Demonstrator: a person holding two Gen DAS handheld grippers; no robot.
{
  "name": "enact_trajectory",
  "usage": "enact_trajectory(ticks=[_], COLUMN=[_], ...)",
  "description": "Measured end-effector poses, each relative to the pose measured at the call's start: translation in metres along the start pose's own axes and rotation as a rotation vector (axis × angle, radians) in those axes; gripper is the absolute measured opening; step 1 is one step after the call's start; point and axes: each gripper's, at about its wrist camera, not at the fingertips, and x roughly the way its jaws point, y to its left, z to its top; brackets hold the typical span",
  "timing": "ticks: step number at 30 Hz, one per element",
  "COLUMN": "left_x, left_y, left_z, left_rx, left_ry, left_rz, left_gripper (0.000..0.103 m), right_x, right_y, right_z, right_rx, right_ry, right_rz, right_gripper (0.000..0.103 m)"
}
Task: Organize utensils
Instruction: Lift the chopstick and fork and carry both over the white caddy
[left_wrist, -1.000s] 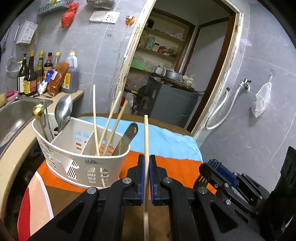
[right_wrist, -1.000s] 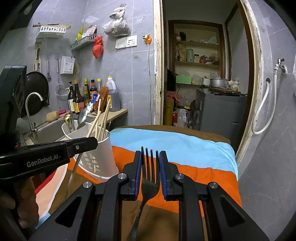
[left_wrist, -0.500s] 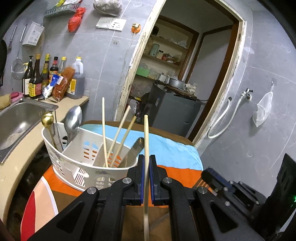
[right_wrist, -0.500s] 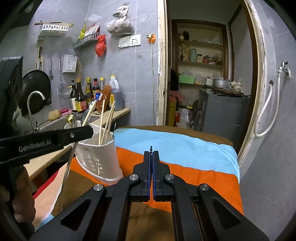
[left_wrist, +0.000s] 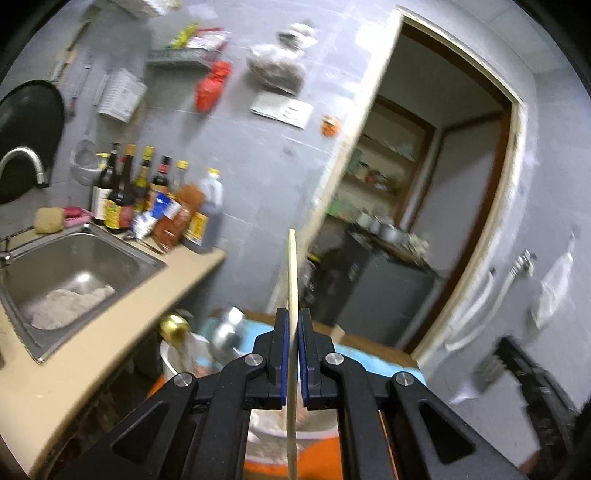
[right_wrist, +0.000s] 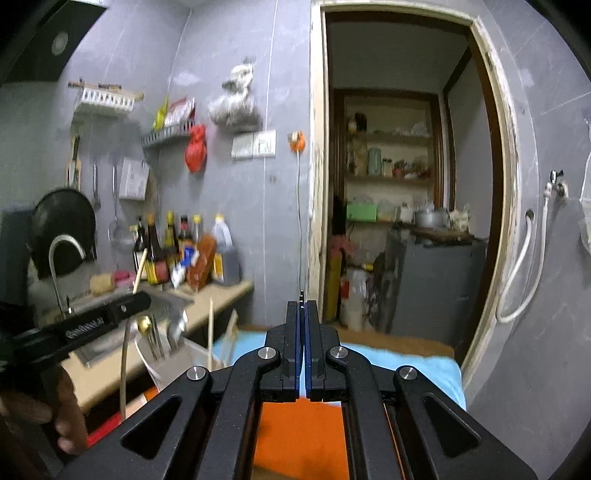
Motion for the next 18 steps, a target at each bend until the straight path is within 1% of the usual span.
enact_trajectory(ticks=[3, 7, 13, 18], left_x=[0.010, 0.028, 0.050, 0.063], left_y=[0.022, 0.044, 0.059, 0.061], left_z=[0.013, 0.025, 0.037, 0.043], left_rx=[-0.051, -0.088, -0.110, -0.088], left_ry=[-0.027, -0.047, -0.078, -0.119], left_rz=[0.029, 0.053, 0.078, 0.103], left_gripper=[0.005, 0.005, 0.005, 0.005], right_x=[-0.003, 0.004, 0.029, 0.046], right_y=[0.012, 0.028, 0.042, 0.042], right_z=[0.019, 0.034, 0.034, 0.023], right_rx=[-0.023, -0.075, -0.104, -0.095], right_ry=[-0.052, -0.083, -0.036, -0.010], right_rz=[0.003, -0.002, 0.007, 0.011], right_gripper=[0.002, 0.002, 0.002, 0.002])
